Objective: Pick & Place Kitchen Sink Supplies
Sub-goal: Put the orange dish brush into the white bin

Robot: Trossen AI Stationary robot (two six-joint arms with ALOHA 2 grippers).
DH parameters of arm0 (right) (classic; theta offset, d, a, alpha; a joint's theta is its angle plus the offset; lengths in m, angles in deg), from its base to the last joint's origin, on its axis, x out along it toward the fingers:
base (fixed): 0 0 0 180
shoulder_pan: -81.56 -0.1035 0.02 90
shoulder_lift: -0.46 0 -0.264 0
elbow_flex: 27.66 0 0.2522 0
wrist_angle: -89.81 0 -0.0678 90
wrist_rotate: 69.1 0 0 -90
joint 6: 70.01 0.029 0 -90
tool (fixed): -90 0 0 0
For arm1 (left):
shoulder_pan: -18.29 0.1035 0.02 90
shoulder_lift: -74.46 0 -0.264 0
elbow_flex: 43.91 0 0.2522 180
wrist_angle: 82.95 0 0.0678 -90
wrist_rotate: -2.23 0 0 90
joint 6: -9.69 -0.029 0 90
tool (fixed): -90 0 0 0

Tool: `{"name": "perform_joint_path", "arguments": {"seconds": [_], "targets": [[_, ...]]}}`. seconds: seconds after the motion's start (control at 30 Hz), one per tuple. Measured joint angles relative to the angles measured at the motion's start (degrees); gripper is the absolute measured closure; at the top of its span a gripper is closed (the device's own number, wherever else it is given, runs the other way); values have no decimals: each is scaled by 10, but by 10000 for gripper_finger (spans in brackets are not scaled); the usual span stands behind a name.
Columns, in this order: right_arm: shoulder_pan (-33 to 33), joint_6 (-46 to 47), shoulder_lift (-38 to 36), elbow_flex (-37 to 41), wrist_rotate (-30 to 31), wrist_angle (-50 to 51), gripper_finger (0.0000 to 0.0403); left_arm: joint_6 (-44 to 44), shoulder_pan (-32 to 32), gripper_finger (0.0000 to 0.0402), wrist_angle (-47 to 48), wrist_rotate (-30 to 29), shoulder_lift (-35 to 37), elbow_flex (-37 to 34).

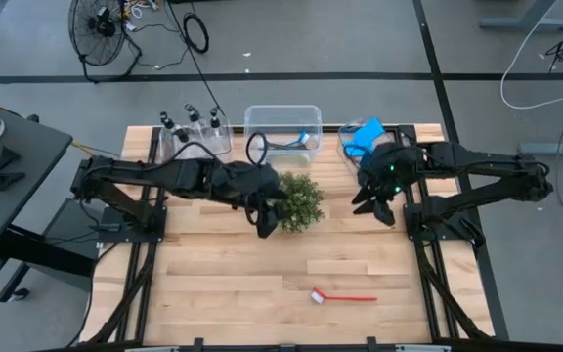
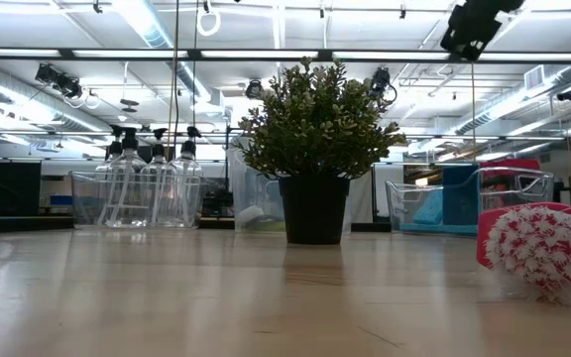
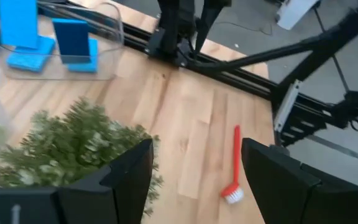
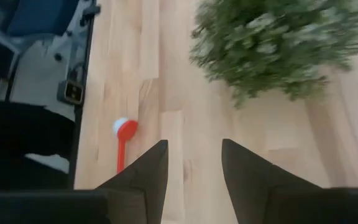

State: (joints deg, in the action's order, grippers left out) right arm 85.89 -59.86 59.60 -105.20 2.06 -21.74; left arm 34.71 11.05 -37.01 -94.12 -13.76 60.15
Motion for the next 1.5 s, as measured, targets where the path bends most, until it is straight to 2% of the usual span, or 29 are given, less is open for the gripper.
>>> {"name": "perform_joint_path", "arguments": {"seconds": [0.13, 0.33, 0.7, 0.8, 1.1, 1.27, 1.5], "targets": [[-65, 32, 1, 44, 30, -39, 250, 0, -26, 154, 21, 0, 0, 0], [-152, 118, 2, 116, 38, -132, 250, 0, -74, 154, 86, 0, 0, 0], [-333, 142, 13, 199, 152, -366, 250, -1, -133, 154, 101, -39, 0, 0], [-373, 156, 28, 211, 189, -397, 250, 1, -137, 154, 101, -40, 0, 0], [-446, 166, 143, 230, 215, -448, 250, 18, -136, 154, 100, -65, 0, 0], [-469, 166, 208, 230, 227, -468, 250, 18, -133, 154, 100, -68, 0, 0], [-488, 166, 286, 230, 272, -486, 250, 18, -132, 154, 98, -104, 0, 0]]}}
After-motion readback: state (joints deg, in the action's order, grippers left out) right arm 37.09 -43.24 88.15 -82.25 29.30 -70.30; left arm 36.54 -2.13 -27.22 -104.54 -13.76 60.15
